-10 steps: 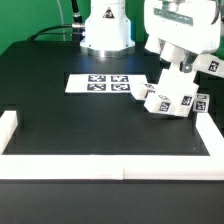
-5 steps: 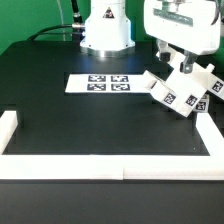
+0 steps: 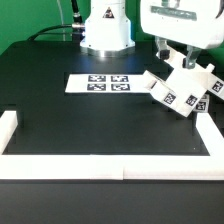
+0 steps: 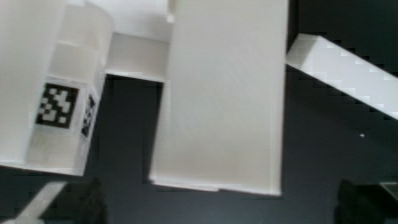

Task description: Assemble chair

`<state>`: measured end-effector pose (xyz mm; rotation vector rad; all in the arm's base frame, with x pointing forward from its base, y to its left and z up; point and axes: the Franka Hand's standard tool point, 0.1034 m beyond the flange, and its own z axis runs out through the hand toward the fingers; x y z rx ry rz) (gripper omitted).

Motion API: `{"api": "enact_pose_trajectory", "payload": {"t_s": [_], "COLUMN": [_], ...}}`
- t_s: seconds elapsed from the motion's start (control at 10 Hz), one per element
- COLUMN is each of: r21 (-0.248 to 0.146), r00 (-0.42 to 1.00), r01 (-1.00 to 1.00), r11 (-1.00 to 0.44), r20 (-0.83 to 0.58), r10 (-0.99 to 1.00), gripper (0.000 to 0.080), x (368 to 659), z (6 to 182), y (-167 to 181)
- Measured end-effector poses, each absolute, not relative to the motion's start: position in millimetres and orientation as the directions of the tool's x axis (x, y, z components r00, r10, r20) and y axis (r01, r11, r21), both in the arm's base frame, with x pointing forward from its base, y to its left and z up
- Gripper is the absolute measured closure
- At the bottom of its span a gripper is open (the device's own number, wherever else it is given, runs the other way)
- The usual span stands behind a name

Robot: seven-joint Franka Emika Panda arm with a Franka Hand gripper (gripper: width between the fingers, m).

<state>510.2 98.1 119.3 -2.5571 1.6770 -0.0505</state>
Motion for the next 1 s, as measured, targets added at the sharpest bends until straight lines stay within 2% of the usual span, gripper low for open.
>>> {"api": "enact_pose_trajectory", "payload": {"t_s": [0.2, 0.3, 0.8, 1.0], "r21": [-0.119, -0.126, -0.117, -0.126], "r00": [0.409, 0.409, 0.401, 0.379], "r01": [-0.908, -0.907, -0.912, -0.921], "r11": [-0.403, -0.402, -0.394, -0.369], "r20": [-0.037, -0.040, -0.042, -0.068], "r10": [-0.912, -0.912, -0.915, -0.923], "gripper": [0.0151, 0.0151, 0.0151, 0.0151], "x": [511.0, 511.9, 508.5, 491.0], "z": [138.6, 142.1, 138.8, 146.8], "y": [106.0, 108.5, 111.3, 130.1]}}
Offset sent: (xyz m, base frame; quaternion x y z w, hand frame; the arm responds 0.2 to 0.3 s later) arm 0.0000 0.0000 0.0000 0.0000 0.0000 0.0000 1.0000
